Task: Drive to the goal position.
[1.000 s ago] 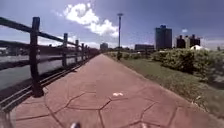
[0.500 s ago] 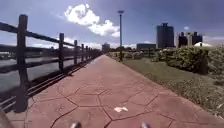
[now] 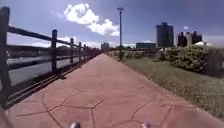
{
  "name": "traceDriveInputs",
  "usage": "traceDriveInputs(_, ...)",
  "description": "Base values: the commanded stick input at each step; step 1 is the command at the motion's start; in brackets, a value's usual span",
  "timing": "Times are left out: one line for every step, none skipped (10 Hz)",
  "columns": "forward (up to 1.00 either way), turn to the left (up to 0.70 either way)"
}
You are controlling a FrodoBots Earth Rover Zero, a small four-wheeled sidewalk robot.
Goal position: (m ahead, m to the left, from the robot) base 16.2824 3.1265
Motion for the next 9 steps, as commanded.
traceDriveInputs(0.85, 0.00)
traceDriveInputs(0.85, 0.00)
traceDriveInputs(0.85, 0.00)
traceDriveInputs(0.85, 0.00)
traceDriveInputs(0.85, 0.00)
traceDriveInputs(0.85, 0.00)
traceDriveInputs(0.85, 0.00)
traceDriveInputs(0.85, 0.00)
traceDriveInputs(0.85, 0.00)
